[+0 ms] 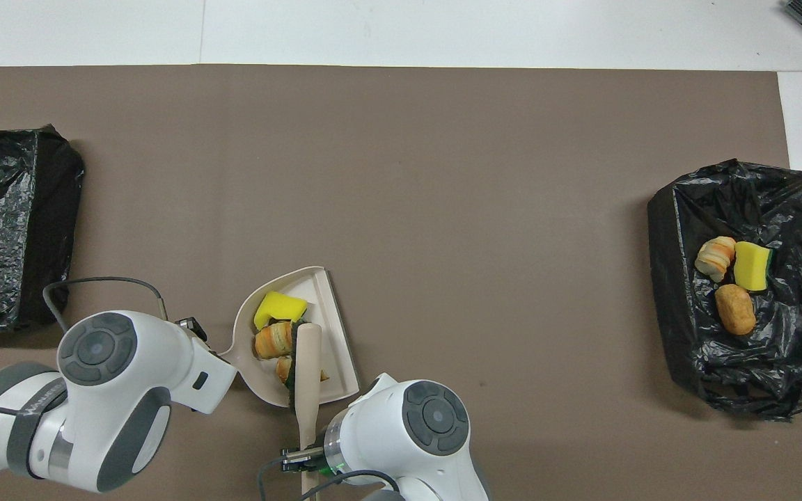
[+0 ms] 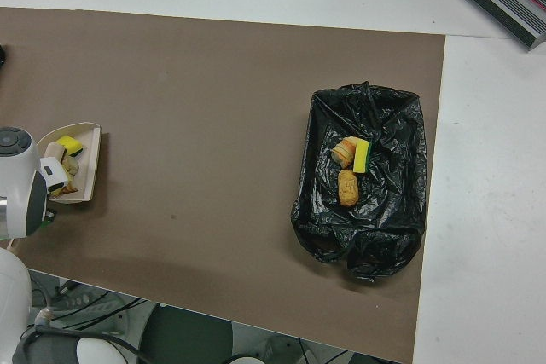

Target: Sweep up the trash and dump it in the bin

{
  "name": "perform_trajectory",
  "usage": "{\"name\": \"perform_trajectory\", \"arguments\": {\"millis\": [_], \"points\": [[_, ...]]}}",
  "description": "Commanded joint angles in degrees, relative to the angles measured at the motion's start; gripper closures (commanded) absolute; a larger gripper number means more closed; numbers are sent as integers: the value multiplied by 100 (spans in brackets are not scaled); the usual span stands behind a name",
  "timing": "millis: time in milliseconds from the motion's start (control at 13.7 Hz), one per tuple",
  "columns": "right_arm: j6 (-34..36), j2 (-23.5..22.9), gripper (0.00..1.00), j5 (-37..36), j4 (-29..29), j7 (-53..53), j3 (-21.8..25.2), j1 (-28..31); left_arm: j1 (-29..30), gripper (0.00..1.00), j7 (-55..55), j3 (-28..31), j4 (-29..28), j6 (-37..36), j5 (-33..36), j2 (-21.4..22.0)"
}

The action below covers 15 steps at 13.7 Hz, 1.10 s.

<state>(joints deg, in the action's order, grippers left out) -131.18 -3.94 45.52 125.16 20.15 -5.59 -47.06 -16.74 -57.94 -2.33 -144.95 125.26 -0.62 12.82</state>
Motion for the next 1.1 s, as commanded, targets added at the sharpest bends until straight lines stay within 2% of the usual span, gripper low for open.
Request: {"name": "perform_trajectory", "arguments": {"millis": [0,146,512,805,1024], "points": [[92,-63,100,63,17,120,5,266,416,100,-568,4,107,51,-281,27],[399,-107,100,19,0,120,5,565,549,100,-640,4,177,51,-281,10],[1094,-63,100,-1060,35,173,23,733,909,100,-1113,4,371,-19,-729,-87],[1147,-72,100,-1492,-18,182,14,724,831,100,-1175,-31,380,-19,-712,-96],[1191,-11,100,-1842,131,156,23,742,453,100,-1106,-57,397,-28,-319,-105]]}}
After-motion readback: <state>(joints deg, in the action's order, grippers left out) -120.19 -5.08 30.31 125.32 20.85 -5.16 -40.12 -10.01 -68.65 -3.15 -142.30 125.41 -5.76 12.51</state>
